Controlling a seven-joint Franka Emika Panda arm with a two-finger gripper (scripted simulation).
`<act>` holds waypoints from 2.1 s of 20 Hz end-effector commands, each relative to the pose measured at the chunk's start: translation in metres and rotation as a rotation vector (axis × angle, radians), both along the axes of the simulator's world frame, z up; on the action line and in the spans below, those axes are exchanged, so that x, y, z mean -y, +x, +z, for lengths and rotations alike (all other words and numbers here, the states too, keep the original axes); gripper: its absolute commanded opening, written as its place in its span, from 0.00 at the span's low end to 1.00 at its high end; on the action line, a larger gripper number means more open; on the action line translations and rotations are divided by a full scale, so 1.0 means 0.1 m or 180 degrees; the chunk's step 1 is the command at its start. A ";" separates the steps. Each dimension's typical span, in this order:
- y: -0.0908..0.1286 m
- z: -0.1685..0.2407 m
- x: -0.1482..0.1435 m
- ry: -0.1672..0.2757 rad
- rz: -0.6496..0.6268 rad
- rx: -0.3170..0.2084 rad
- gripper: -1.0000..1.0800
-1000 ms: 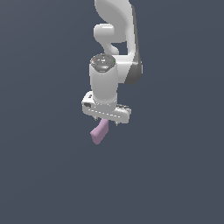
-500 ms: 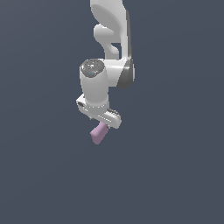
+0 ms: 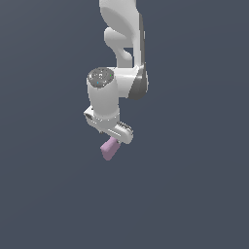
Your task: Pick up the object and move it to a goal position.
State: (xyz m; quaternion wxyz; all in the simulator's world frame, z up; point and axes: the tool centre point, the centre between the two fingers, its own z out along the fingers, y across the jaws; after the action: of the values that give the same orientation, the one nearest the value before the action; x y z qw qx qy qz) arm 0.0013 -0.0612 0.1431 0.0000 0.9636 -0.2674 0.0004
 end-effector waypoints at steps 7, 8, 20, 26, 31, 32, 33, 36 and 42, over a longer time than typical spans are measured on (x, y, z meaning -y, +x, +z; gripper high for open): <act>-0.02 -0.37 0.00 0.0000 -0.0015 -0.0003 0.96; -0.02 -0.41 0.01 0.0000 -0.0016 -0.0003 0.96; 0.00 -0.47 0.01 0.0000 -0.0018 -0.0003 0.00; -0.01 -0.47 -0.01 0.0001 -0.0017 -0.0003 0.00; -0.03 -0.41 -0.18 0.0001 -0.0017 -0.0003 0.00; -0.03 -0.39 -0.23 0.0001 -0.0017 -0.0003 0.00; -0.04 -0.37 -0.29 0.0001 -0.0017 -0.0003 0.00; -0.07 -0.29 -0.52 0.0000 -0.0017 -0.0003 0.00; -0.13 -0.06 -1.16 -0.0002 -0.0017 -0.0002 0.00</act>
State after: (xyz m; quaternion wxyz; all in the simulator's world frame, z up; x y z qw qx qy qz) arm -0.0101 0.0366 0.1304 0.0004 0.9627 -0.2705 -0.0003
